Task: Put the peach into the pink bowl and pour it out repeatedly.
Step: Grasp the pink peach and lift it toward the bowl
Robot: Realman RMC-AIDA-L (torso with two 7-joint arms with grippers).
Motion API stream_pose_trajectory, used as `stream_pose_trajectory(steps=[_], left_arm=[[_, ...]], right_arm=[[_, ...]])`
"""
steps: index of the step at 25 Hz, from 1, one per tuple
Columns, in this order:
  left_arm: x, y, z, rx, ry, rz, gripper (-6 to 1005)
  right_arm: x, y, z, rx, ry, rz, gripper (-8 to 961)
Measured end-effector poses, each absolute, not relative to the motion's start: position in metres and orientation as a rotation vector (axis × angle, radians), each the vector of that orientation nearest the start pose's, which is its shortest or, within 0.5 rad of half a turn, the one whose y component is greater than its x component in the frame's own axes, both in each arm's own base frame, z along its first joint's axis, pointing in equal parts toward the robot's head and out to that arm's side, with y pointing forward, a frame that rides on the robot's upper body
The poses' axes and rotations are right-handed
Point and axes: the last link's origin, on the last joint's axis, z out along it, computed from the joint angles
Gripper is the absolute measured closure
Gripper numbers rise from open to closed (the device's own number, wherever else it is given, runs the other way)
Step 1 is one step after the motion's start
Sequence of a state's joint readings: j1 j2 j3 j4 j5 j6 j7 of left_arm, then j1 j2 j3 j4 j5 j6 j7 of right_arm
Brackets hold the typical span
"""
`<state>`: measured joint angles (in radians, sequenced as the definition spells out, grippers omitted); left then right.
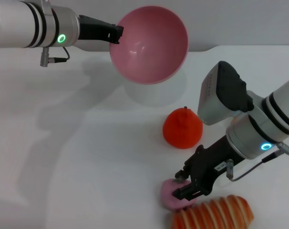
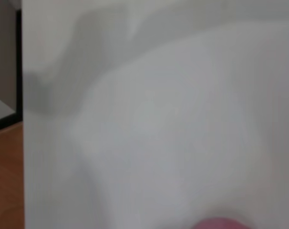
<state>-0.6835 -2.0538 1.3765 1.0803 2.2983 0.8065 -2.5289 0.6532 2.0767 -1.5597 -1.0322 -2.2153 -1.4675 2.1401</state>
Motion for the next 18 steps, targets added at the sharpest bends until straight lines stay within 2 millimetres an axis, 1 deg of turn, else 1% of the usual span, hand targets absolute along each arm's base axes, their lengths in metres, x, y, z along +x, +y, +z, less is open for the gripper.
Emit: stream_pose_trajectory(steps=[8,16,18], left_arm=[[-0.1505,0.4438,-0.0009,-2.289,-0.833,-0.25,937],[-0.1511,0.4433,-0.0012,-2.289,-0.835,-0.25,936],[-0.1518,0.4429,-0.0013,-2.29,-0.838,-0.249,936]], right_arm=[[0.1815,0.3203,-0.0779,-3.124,0.612,-0.408,616],[0.1818,0.319,-0.0799,-3.125,0.583,-0.422,659],[0.1823,0.3191,-0.0797,-3.124,0.583,-0.423,742]])
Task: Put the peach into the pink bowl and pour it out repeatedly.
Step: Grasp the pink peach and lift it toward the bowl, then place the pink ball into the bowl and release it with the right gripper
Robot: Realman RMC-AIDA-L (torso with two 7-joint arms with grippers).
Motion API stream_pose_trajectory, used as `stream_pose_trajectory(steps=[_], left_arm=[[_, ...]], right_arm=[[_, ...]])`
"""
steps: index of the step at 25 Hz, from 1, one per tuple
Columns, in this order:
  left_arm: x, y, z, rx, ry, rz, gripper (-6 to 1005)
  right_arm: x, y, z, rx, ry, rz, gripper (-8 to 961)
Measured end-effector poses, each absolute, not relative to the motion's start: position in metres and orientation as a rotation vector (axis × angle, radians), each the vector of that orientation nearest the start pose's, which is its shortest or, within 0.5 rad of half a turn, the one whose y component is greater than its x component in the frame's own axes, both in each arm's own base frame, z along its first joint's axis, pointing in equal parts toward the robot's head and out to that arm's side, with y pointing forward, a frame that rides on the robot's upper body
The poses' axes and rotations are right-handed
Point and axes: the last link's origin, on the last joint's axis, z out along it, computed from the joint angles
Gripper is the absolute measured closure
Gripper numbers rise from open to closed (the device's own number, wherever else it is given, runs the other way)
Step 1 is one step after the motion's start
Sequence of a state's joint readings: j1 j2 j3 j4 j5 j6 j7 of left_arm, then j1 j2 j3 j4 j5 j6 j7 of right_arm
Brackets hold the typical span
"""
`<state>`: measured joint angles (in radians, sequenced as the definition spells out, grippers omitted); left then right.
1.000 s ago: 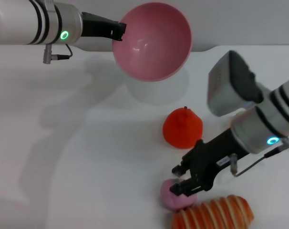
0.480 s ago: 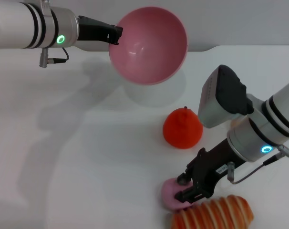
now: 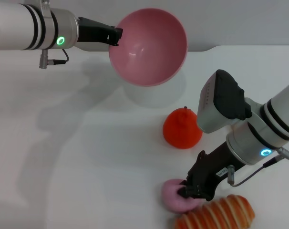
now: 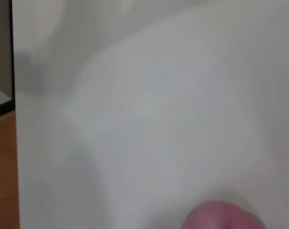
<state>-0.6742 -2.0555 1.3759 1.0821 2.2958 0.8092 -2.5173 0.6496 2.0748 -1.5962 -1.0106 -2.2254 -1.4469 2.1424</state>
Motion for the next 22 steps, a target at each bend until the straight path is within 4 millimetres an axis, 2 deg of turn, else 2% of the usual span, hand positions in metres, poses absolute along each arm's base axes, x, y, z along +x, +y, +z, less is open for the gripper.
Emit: stream_pose_trajectory(steps=[3,6,9,11,17,20,22], left_arm=[[-0.152,0.442,-0.002,-2.292,-0.841,-0.247,935],[-0.153,0.442,-0.002,-2.298,-0.844,-0.241,935],[-0.153,0.441,-0.003,-2.305,-0.847,-0.233,934],[-0.154,0.44,-0.004,-2.313,-0.851,-0.226,934],[-0.153,0.434,-0.011,-2.363,-0.854,-0.187,933],[-0.146,0.427,-0.017,-2.421,-0.835,-0.152,932],[-0.142,0.425,-0.019,-2.441,-0.819,-0.144,932]], right_arm=[[0.182,0.319,-0.079,-3.123,0.576,-0.421,867],[0.178,0.32,-0.075,-3.118,0.554,-0.396,882],[0.168,0.319,-0.061,-3.106,0.492,-0.334,897],[0.155,0.32,-0.042,-3.081,0.43,-0.253,907],[0.107,0.317,0.035,-2.913,0.22,0.105,915],[0.092,0.317,0.067,-2.815,0.171,0.31,908],[0.088,0.319,0.082,-2.758,0.143,0.392,903]])
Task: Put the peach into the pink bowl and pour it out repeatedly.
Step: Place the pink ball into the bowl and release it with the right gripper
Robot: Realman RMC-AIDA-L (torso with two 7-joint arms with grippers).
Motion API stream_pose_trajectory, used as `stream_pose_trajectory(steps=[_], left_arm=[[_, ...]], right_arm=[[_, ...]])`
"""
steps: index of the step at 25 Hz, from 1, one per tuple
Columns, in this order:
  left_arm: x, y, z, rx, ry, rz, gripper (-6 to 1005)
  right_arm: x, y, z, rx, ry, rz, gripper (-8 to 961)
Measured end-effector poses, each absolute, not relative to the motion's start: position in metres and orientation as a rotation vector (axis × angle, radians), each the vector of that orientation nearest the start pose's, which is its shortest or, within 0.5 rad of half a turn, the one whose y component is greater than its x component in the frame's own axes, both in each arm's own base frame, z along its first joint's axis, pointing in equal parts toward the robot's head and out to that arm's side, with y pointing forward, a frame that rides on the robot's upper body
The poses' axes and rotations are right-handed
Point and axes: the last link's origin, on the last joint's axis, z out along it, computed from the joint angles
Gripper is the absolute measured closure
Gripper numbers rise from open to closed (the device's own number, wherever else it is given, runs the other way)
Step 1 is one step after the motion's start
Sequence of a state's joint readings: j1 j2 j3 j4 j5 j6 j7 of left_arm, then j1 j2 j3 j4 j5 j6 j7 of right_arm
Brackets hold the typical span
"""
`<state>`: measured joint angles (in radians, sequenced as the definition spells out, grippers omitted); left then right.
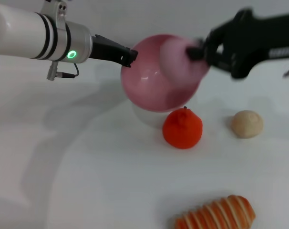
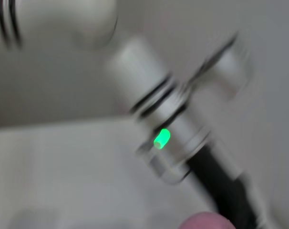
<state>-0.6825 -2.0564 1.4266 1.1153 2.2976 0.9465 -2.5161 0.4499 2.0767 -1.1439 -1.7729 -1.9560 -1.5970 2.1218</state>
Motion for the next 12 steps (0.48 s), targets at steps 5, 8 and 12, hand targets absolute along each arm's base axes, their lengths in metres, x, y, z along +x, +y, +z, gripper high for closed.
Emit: stream_pose_trajectory(steps=[5,8,12], left_arm=[[-0.135,0.421,-0.023,-2.47,-0.813,-0.136,931],[-0.132,0.419,-0.023,-2.485,-0.81,-0.133,930],[-0.131,0.418,-0.024,-2.493,-0.806,-0.132,930]], right_arm=[[0.092,0.332,0.089,-2.658,0.145,0.448,891],[0.102,0.345,0.084,-2.623,0.19,0.463,884],[0.111,0.358,0.074,-2.619,0.238,0.427,874]])
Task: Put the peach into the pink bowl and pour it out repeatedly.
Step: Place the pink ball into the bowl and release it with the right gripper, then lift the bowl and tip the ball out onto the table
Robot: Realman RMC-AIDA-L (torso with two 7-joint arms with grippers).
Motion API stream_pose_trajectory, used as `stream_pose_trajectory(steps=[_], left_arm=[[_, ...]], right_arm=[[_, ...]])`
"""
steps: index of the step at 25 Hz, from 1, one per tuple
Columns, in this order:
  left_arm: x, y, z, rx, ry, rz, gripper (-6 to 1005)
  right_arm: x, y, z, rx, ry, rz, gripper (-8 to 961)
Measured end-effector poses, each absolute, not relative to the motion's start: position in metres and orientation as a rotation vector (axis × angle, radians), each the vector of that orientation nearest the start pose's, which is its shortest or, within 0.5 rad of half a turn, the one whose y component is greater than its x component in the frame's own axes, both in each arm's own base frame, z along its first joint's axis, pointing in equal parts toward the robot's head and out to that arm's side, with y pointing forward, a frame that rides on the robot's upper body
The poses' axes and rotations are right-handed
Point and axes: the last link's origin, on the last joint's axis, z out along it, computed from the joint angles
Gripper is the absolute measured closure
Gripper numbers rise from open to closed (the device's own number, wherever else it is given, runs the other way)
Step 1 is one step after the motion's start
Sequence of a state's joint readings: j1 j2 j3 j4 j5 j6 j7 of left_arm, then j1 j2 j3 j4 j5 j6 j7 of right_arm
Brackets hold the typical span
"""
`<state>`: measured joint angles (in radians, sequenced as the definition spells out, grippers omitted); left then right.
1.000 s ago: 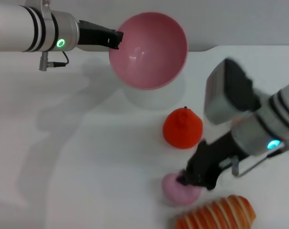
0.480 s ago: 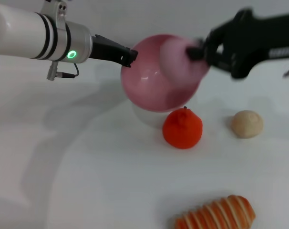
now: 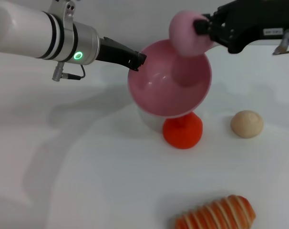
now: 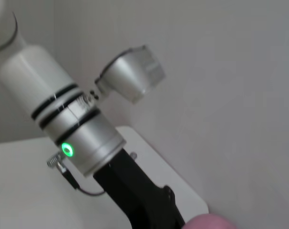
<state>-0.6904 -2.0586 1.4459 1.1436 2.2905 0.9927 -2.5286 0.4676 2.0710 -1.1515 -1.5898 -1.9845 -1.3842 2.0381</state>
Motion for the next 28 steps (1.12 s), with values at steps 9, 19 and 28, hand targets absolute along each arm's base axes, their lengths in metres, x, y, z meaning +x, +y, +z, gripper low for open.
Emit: stream_pose_trajectory(steps=[9,19,28], left_arm=[[-0.128,0.418,-0.025,-2.5,-0.796,-0.128,928],[-0.117,0.415,-0.034,-2.462,-0.649,-0.194,926],[-0.077,0.397,-0.058,-2.313,-0.327,-0.468,925]], right_arm=[[0.113,0.363,0.066,-2.587,0.194,0.407,852],[0.139,0.352,0.098,-2.456,0.263,0.634,495],[0.216,0.29,0.164,-2.068,0.209,1.315,434]])
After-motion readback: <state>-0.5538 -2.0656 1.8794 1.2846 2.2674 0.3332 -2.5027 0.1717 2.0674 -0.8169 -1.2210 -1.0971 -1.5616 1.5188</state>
